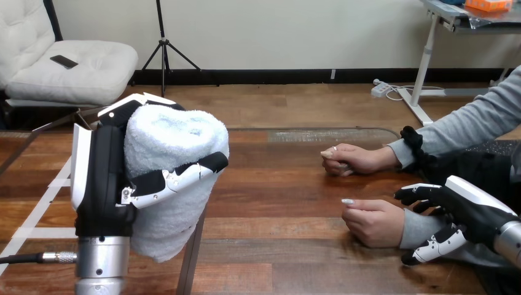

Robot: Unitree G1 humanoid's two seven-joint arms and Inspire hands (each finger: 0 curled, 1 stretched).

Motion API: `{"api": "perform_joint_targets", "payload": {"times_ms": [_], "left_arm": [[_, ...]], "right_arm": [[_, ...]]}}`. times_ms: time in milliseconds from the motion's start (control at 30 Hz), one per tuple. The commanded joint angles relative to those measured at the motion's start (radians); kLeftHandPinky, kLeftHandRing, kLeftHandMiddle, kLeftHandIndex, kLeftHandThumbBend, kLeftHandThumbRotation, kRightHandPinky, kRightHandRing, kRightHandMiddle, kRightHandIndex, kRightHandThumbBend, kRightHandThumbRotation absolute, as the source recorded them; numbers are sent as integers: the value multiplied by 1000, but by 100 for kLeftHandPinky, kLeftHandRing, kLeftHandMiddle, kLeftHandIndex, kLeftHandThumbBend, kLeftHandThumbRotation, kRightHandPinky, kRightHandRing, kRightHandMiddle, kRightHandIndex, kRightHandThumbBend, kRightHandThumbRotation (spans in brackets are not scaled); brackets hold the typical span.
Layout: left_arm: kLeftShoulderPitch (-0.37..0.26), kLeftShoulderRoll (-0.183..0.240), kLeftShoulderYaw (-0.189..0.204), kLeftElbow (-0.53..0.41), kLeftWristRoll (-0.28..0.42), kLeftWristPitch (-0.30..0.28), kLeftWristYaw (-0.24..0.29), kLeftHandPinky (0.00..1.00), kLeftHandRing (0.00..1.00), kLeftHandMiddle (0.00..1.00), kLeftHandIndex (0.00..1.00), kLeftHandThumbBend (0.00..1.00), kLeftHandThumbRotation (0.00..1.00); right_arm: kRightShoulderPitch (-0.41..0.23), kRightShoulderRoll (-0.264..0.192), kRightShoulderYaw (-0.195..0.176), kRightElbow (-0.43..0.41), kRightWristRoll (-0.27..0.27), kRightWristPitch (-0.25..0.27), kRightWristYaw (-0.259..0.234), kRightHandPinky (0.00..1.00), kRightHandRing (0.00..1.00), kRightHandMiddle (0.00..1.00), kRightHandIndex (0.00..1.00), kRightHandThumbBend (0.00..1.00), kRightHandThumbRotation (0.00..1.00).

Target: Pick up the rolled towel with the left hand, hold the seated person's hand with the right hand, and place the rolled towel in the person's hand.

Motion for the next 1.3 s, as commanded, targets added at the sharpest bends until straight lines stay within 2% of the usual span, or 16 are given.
{"api": "perform_joint_targets", "payload": {"times_ms": [0, 333, 633, 833, 1267], "left_arm": [[-52, -4, 15, -30, -6, -31, 6, 30, 35, 39, 39, 71, 0], [-54, -2, 17, -22, -16, -41, 2, 30, 35, 39, 39, 70, 0], [-51, -5, 16, -26, -26, -39, -2, 30, 35, 39, 39, 70, 0], [-50, -5, 16, -29, -28, -36, -4, 30, 35, 39, 39, 70, 0], [-50, -5, 15, -28, -31, -40, -7, 30, 35, 39, 39, 70, 0]], "right_arm": [[-52, -36, 17, -19, -14, -7, -20, 71, 78, 81, 79, 98, 0], [-52, -40, 37, -28, -59, 2, -56, 69, 75, 77, 75, 97, 0], [-66, -50, 62, -9, -84, -24, -80, 66, 72, 74, 72, 97, 0], [-72, -50, 70, -3, -92, -26, -94, 65, 70, 72, 70, 97, 0], [-101, -61, 111, 28, -137, -41, -133, 64, 67, 69, 67, 97, 1]]}}
